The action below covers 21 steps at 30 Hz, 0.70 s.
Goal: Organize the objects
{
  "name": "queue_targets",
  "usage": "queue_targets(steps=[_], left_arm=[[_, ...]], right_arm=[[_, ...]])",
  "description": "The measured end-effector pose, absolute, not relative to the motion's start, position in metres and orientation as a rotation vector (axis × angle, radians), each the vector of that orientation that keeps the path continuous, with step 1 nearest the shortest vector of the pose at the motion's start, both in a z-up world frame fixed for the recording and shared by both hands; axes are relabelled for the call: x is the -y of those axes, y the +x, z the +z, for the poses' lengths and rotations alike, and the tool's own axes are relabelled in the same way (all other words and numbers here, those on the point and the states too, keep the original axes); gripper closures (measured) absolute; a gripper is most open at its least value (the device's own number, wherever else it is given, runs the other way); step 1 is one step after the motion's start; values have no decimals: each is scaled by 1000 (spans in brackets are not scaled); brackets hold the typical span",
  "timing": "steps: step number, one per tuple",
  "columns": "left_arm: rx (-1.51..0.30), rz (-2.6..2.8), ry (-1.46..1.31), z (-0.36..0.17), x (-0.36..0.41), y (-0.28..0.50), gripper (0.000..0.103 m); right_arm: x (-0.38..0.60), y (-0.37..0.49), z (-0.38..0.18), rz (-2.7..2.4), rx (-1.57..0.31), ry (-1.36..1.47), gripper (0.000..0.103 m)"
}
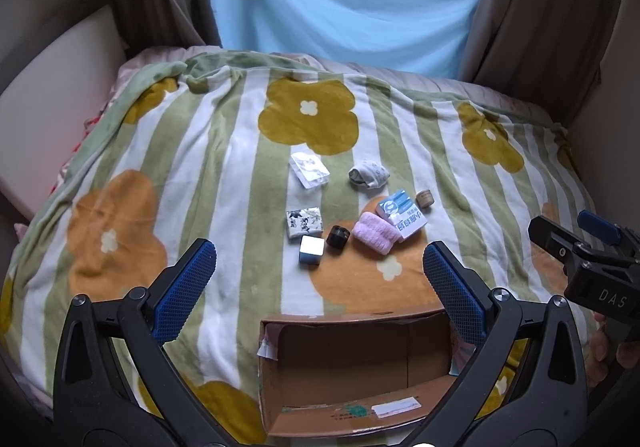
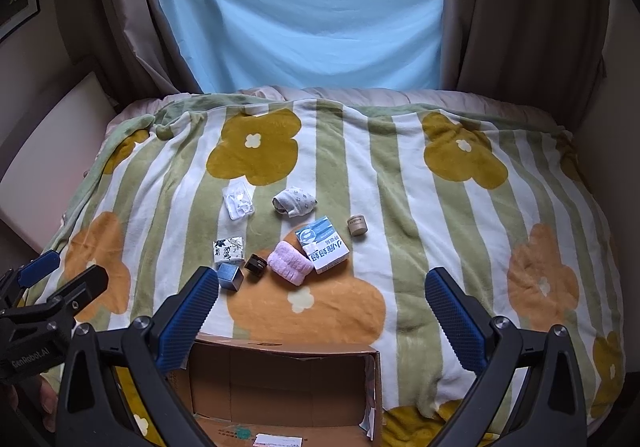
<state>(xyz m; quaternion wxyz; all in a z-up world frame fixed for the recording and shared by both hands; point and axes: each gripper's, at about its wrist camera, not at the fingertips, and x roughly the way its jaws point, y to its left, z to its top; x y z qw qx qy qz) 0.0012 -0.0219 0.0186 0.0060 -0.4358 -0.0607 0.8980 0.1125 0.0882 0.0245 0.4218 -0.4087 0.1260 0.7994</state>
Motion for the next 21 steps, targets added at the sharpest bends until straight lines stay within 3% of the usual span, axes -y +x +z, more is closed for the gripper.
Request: queue_targets(steps=[11, 21], left_arm=[[304, 2743, -1452, 10, 36, -53, 0], [317, 2682, -1577, -55, 40, -146, 0]], right_arm=[[-119, 99, 20, 1988, -358, -1051, 1], [-184, 75, -37, 1923, -427, -1132, 1]])
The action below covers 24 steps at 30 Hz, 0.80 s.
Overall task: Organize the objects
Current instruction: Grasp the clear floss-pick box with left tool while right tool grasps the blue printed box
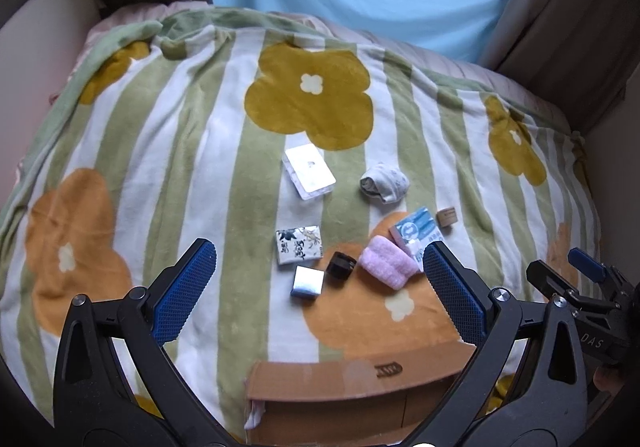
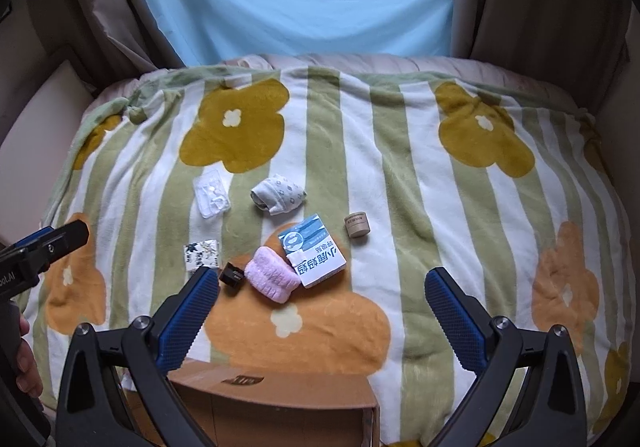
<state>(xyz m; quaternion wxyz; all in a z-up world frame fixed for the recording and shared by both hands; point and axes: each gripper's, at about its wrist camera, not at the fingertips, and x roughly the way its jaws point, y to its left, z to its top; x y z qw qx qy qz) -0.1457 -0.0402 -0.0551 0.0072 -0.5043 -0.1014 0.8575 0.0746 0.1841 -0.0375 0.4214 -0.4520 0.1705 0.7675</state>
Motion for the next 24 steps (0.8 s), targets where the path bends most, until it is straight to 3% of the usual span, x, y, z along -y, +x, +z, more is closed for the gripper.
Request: queue_targets(steps=[9, 24], left_arm=[[376, 2620, -1690, -135, 44, -227, 1], [424, 2523, -1880, -243, 38, -313, 14]], right_arm=[[-238, 52, -108, 1838, -526, -1209, 1], [-284, 17, -199, 1739, -596, -1333, 1]])
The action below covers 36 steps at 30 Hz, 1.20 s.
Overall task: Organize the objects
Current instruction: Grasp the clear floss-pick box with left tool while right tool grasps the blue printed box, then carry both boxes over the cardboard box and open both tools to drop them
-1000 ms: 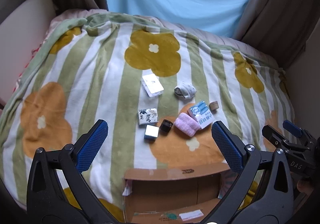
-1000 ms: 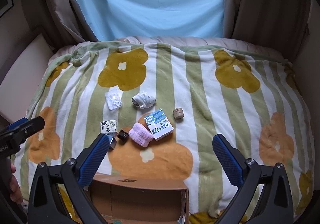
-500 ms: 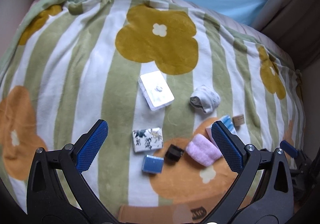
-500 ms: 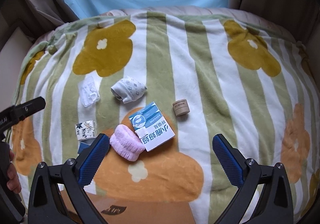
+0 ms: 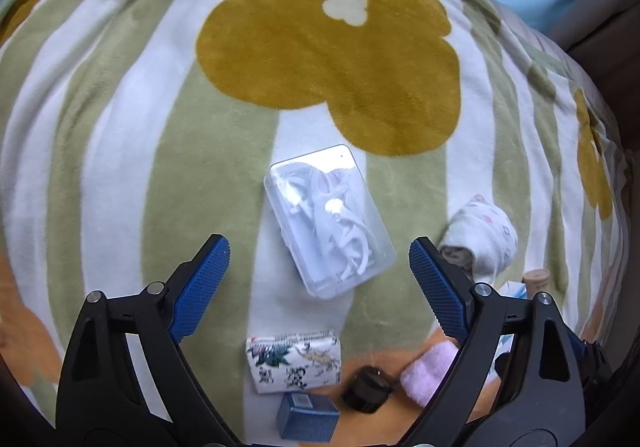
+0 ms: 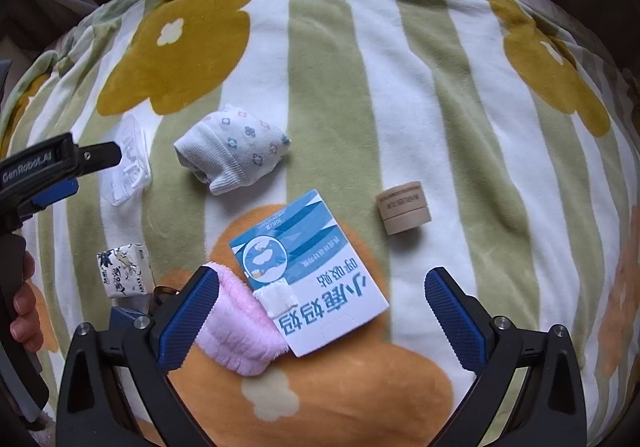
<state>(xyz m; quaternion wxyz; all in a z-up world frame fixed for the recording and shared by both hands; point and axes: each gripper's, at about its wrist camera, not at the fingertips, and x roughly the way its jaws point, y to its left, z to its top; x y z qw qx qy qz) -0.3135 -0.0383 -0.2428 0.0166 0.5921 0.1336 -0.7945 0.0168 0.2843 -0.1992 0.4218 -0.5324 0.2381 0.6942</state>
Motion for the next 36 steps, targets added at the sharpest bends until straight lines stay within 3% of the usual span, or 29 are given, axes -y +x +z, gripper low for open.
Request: queue_targets(steps=[5, 11, 15, 19, 27, 36], left_arm=[[-382, -2454, 1869, -257, 30, -328, 16], [-336, -2424, 1887, -269, 23, -332, 22], [-301, -2430, 1887, -272, 21, -334, 37], [-296, -2447, 1879, -270, 21, -334, 42], [-299, -2485, 1866, -259, 22, -331, 47], [-305, -2540, 1840, -228, 23, -315, 48]], right_arm=[[-288, 10, -215, 1718, -587, -1362, 1], [-290, 10, -229, 1709, -602, -1394, 12], [-286, 12, -235, 1710, -610, -1420, 21], [-283, 18, -234, 1720, -611, -1409, 23], [-274, 31, -224, 1741, -609, -1395, 30], [-256, 53, -200, 1770, -599, -1362, 32]])
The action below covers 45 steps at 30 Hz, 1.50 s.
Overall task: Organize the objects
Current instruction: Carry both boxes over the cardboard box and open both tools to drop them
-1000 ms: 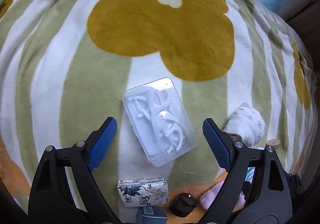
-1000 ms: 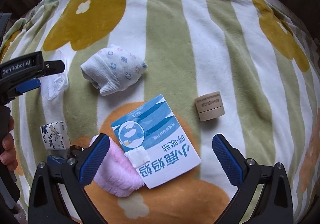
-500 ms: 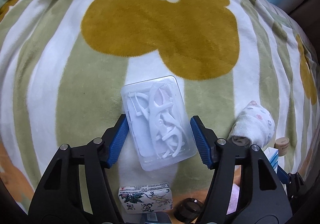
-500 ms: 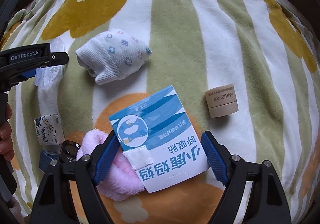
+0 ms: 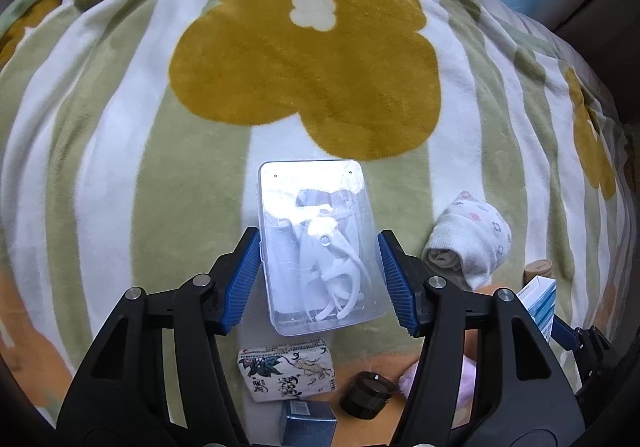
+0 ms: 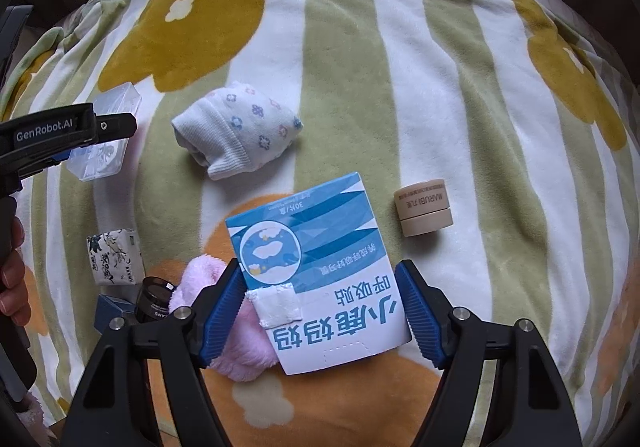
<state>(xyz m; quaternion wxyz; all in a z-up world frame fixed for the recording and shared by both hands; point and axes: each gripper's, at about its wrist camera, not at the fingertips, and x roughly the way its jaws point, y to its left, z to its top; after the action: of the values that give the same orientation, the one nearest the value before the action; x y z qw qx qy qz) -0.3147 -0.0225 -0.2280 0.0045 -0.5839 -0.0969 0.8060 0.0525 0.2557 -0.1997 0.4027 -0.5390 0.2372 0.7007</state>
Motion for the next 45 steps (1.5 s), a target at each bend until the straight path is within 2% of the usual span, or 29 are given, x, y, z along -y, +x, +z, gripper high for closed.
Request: queue_targets(steps=[6, 13, 25, 32, 45], left_arm=[[306, 2552, -1755, -194, 20, -299, 48], [342, 2584, -1660, -143, 28, -253, 48], [295, 2569, -1535, -80, 31, -124, 48], [227, 2509, -1566, -90, 20, -42, 48], [122, 2412, -1620, -151, -8, 60, 48]], right_arm=[[-235, 57, -174, 1802, -573, -1327, 32], [-259, 24, -141, 1856, -564, -1273, 32], [-197, 51, -65, 2002, -495, -1239, 32], [-142, 76, -59, 2094, -415, -1332, 32], [-52, 109, -110, 2259, -254, -1536, 32]])
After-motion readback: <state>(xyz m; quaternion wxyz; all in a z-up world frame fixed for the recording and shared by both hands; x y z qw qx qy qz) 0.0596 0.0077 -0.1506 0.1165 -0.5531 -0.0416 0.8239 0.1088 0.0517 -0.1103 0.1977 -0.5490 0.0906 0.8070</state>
